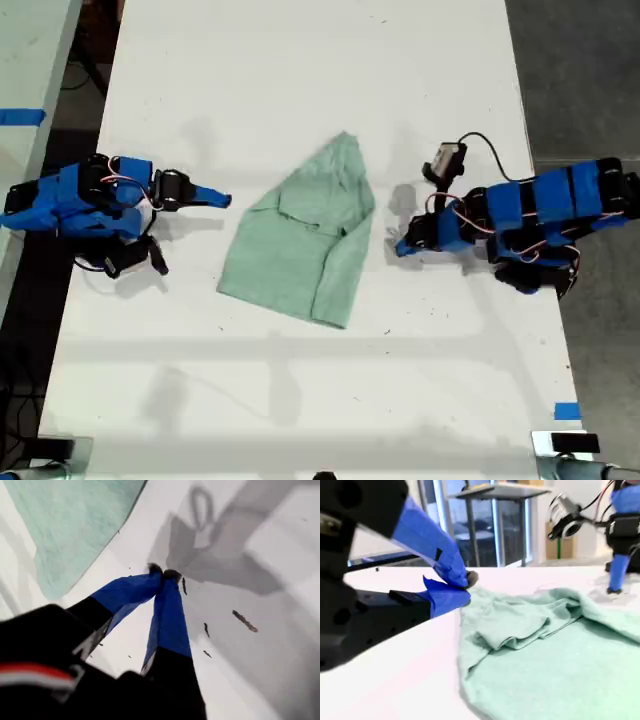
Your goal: Fold t shirt
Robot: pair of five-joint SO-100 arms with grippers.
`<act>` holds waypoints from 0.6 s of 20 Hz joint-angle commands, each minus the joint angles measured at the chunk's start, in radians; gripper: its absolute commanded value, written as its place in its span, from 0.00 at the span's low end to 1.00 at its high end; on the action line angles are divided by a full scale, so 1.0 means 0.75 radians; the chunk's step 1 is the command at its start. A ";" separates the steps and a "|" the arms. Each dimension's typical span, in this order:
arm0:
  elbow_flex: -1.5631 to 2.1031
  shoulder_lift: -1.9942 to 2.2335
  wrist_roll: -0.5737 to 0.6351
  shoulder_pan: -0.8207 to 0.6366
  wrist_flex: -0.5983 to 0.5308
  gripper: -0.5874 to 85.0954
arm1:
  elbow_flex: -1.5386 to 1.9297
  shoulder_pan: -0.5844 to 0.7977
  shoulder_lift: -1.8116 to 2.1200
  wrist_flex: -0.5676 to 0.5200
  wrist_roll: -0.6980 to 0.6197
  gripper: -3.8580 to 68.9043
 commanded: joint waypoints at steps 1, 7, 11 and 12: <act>0.002 0.006 -0.078 0.070 0.016 0.01 | 0.272 0.027 0.401 -0.119 -0.033 0.06; -0.004 0.006 -0.045 -0.106 0.311 0.06 | 0.522 0.045 1.350 0.509 -0.008 0.09; -0.004 0.006 -0.047 -0.086 0.313 0.06 | 0.524 0.027 1.342 0.501 0.014 0.09; -0.004 0.006 -0.045 -0.090 0.313 0.06 | 0.524 0.022 1.342 0.503 0.018 0.09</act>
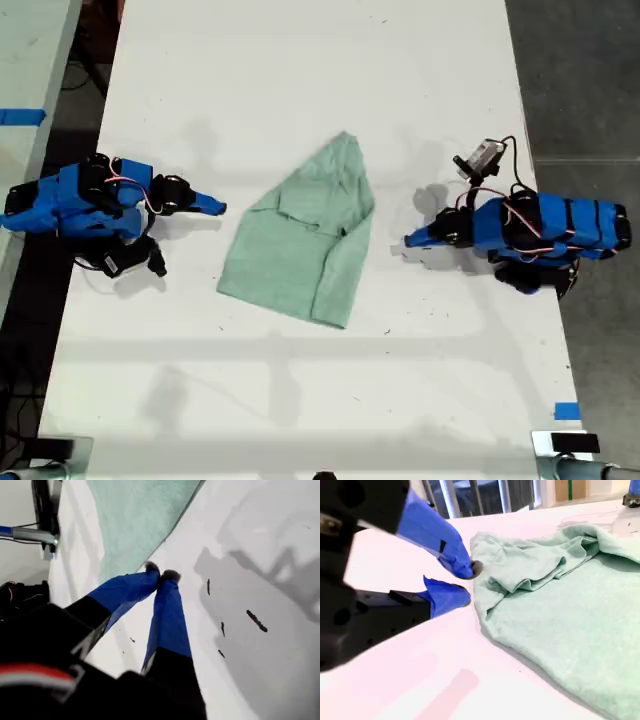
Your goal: Fold t shirt
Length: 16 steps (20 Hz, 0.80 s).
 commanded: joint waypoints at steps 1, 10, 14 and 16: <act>-0.004 0.006 -0.002 -0.010 0.002 0.06 | 0.076 -0.006 0.029 0.006 0.020 0.09; -0.004 0.006 -0.002 -0.006 0.002 0.06 | 0.076 -0.035 0.029 0.002 0.012 0.09; -0.004 0.006 -0.002 -0.006 0.002 0.06 | 0.076 -0.047 0.029 0.002 0.010 0.09; -0.004 0.006 -0.002 -0.008 0.002 0.06 | 0.076 -0.041 0.029 0.000 0.008 0.09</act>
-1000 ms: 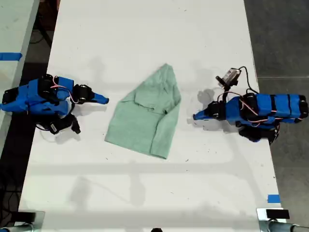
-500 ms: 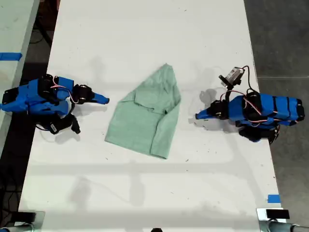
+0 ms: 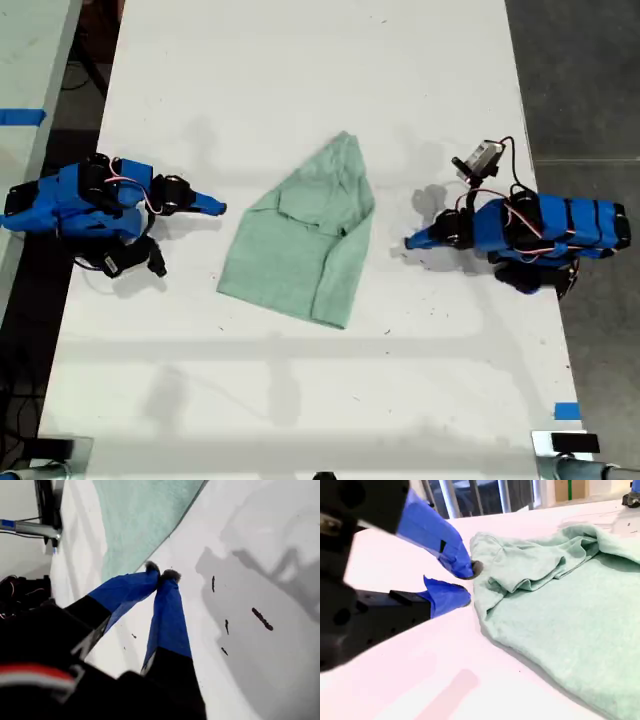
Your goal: Fold t shirt
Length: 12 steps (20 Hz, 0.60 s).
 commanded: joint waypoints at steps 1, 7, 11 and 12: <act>-0.004 0.006 -0.002 -0.010 0.002 0.06 | 0.076 -0.010 0.022 -0.004 0.012 0.09; -0.004 0.006 -0.006 -0.176 0.004 0.06 | 0.076 -0.014 0.022 -0.002 0.012 0.09; -0.025 0.008 -0.290 -0.366 0.035 0.10 | 0.076 -0.025 0.022 -0.002 0.016 0.09; -0.004 0.008 -0.288 -0.454 0.033 0.11 | 0.076 -0.020 0.022 -0.002 0.016 0.09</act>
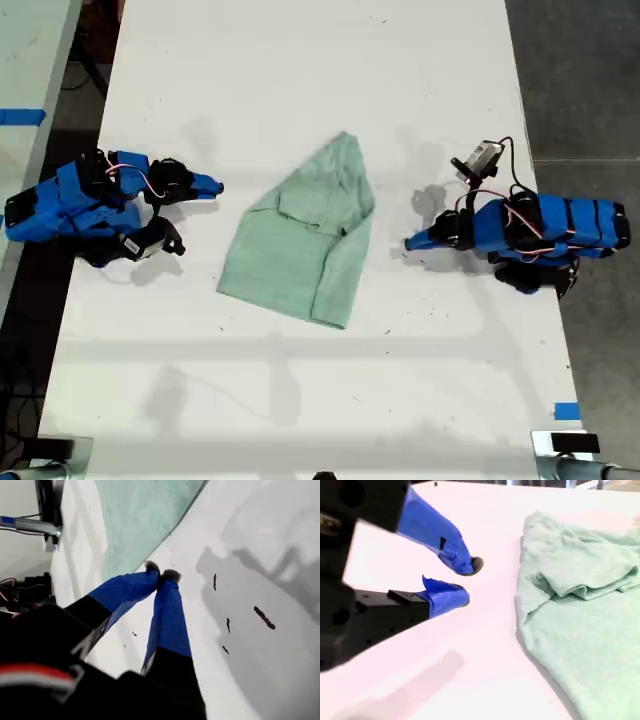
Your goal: Fold t shirt
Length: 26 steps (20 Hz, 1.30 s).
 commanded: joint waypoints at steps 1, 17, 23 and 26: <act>0.020 0.008 -0.043 -0.223 0.000 0.12 | 0.076 -0.008 0.022 -0.002 0.014 0.09; -0.043 0.010 0.012 0.209 -0.198 0.07 | 0.076 -0.008 0.022 0.000 0.018 0.09; -0.039 0.010 0.168 0.180 -0.202 0.01 | 0.076 -0.006 0.022 0.000 0.022 0.09; -0.018 0.010 0.235 0.121 -0.268 0.01 | 0.076 -0.006 0.022 0.000 0.022 0.09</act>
